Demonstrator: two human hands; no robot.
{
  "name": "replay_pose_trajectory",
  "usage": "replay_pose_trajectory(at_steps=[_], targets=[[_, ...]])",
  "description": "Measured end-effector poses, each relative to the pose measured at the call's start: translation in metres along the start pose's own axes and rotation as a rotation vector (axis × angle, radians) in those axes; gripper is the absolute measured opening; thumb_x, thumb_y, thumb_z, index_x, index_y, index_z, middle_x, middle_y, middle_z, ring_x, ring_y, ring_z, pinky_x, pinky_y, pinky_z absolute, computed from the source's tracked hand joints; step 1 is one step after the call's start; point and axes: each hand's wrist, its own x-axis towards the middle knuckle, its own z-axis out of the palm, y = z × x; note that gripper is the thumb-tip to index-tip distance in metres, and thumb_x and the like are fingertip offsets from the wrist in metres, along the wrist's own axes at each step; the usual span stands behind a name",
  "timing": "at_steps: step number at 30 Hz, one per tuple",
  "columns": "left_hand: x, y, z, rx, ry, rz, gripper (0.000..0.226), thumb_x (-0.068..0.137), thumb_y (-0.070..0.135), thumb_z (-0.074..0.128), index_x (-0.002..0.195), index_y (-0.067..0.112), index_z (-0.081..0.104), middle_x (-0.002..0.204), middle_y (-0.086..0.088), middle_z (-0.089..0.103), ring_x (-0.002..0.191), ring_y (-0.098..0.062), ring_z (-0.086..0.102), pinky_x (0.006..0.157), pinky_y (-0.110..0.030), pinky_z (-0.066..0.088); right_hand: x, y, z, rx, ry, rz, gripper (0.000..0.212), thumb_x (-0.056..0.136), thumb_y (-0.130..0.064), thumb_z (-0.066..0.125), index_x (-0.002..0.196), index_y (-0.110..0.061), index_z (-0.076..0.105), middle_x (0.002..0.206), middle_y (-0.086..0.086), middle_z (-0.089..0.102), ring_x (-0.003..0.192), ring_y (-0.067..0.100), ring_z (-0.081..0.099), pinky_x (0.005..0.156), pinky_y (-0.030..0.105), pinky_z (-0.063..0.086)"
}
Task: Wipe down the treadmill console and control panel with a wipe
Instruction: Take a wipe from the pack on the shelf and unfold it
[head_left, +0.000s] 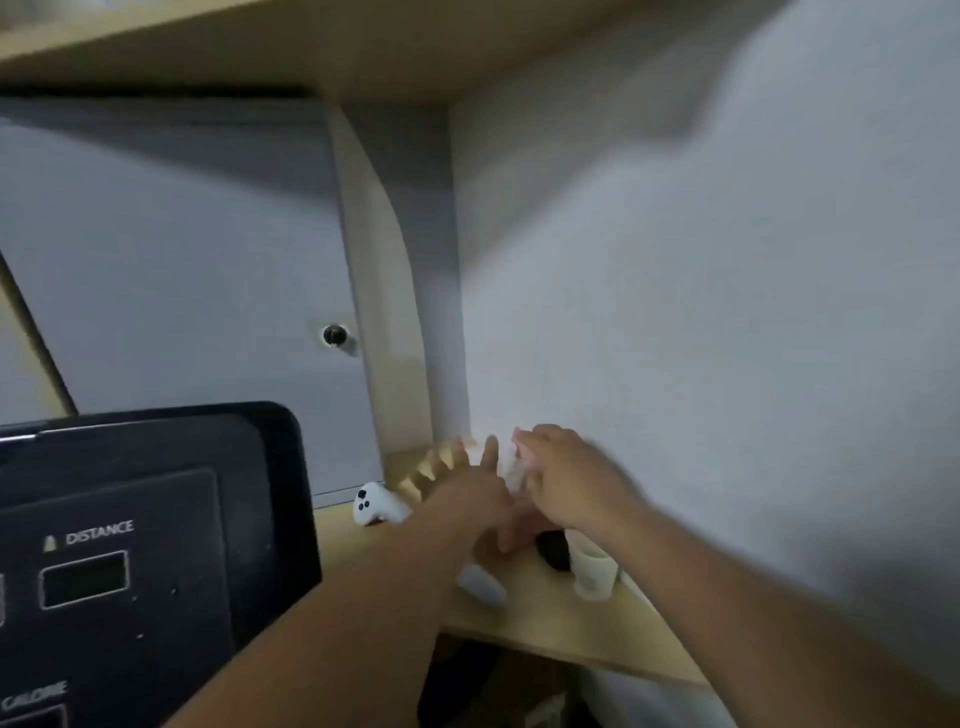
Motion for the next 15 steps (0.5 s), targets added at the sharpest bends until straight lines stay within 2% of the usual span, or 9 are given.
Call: replay_pose_trajectory(at_steps=[2,4,7,9,12,15], targets=[[0.019,0.005,0.019,-0.049,-0.037,-0.054,0.087,0.088,0.054,0.053,0.154,0.044,-0.002,0.162,-0.003,-0.024,0.147,-0.042,-0.017,0.114,-0.066,-0.004,0.011,0.008,0.016,-0.004,-0.066,0.004,0.051,0.095,-0.029,0.041,0.145,-0.024,0.040,0.159,-0.003,0.028,0.135,0.023,0.041,0.108,0.039,0.037],[0.031,0.010,0.031,-0.105,-0.050,-0.100,0.084,0.090,0.054,0.052,0.155,0.043,-0.001,0.164,-0.004,-0.018,0.148,-0.040,-0.013,0.116,-0.065,0.000,0.024,0.015,0.033,-0.018,-0.161,0.017,0.049,0.095,-0.029,0.043,0.144,-0.022,0.043,0.160,-0.001,0.025,0.134,0.025,0.043,0.108,0.040,0.038],[0.057,0.013,0.050,-0.158,-0.050,-0.101,0.078,0.095,0.053,0.049,0.154,0.044,-0.001,0.164,-0.005,-0.015,0.149,-0.037,-0.013,0.117,-0.060,-0.001,0.047,0.026,0.056,-0.031,-0.254,0.051,0.043,0.094,-0.019,0.049,0.137,-0.020,0.053,0.154,0.002,0.036,0.127,0.026,0.049,0.106,0.037,0.040],[0.082,0.006,0.068,-0.186,-0.050,-0.118,0.077,0.094,0.057,0.047,0.154,0.046,0.000,0.165,-0.003,-0.012,0.150,-0.035,-0.011,0.115,-0.060,-0.003,0.059,0.031,0.070,-0.024,-0.334,0.070,0.038,0.091,-0.016,0.052,0.128,-0.019,0.060,0.142,0.003,0.048,0.113,0.025,0.057,0.098,0.034,0.045],[0.101,-0.001,0.087,-0.161,0.001,-0.086,0.073,0.093,0.053,0.047,0.154,0.043,0.010,0.166,-0.005,-0.001,0.150,-0.034,-0.010,0.115,-0.063,0.000,0.074,0.036,0.084,-0.036,-0.467,0.083,0.034,0.091,-0.014,0.055,0.124,-0.013,0.063,0.121,0.009,0.063,0.102,0.026,0.061,0.092,0.032,0.047],[0.095,0.000,0.086,-0.067,0.124,0.055,0.064,0.090,0.041,0.057,0.149,0.032,0.033,0.157,-0.009,0.029,0.147,-0.033,0.011,0.114,-0.061,0.014,0.079,0.036,0.085,-0.032,-0.475,0.104,0.035,0.094,-0.009,0.050,0.126,-0.009,0.061,0.121,0.011,0.064,0.106,0.027,0.060,0.093,0.031,0.045]])
